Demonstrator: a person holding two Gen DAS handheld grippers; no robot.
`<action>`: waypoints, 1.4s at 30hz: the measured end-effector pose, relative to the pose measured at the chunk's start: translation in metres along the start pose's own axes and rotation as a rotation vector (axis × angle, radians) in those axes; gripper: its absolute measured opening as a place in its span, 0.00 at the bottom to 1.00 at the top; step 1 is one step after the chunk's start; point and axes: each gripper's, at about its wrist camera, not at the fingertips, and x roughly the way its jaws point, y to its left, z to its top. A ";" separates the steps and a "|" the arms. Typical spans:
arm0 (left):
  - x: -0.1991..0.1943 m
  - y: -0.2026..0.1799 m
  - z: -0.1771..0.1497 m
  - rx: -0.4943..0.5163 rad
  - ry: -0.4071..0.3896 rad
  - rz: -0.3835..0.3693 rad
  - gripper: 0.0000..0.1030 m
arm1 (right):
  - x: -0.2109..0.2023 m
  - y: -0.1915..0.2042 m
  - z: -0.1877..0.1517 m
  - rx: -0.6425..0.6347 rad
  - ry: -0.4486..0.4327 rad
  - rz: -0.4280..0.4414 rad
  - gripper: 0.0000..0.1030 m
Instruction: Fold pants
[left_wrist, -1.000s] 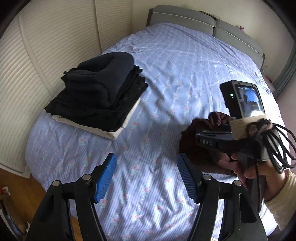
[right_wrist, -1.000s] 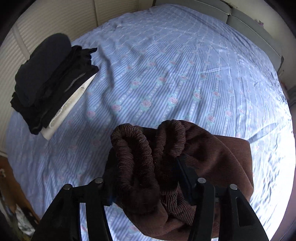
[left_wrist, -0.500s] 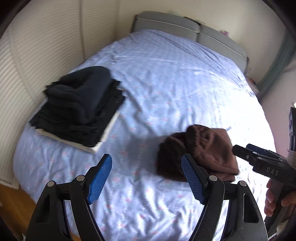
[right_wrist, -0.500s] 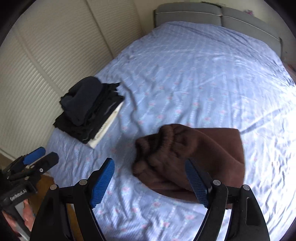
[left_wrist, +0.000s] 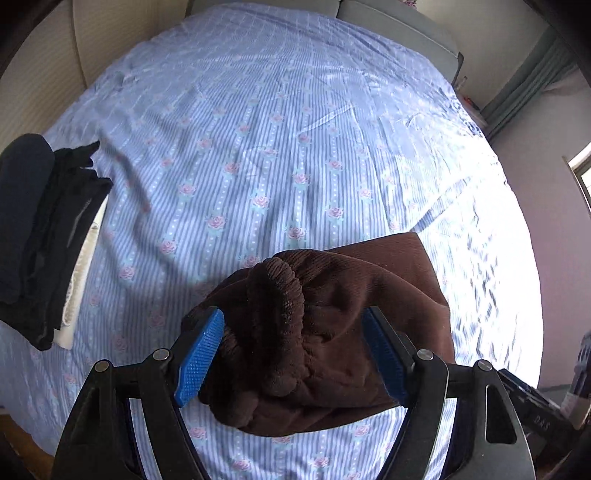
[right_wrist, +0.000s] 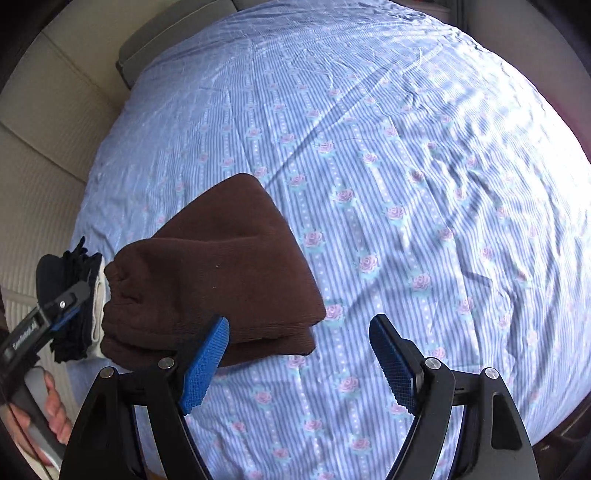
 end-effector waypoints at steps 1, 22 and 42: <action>0.008 0.001 0.001 -0.019 0.022 0.005 0.72 | 0.002 -0.001 0.000 0.001 0.008 -0.002 0.77; -0.050 0.058 -0.061 -0.165 -0.052 -0.014 0.23 | 0.031 0.031 0.006 -0.129 0.069 0.040 0.77; -0.004 0.015 -0.025 0.011 -0.010 -0.045 0.59 | 0.068 0.053 -0.020 -0.262 0.170 0.008 0.77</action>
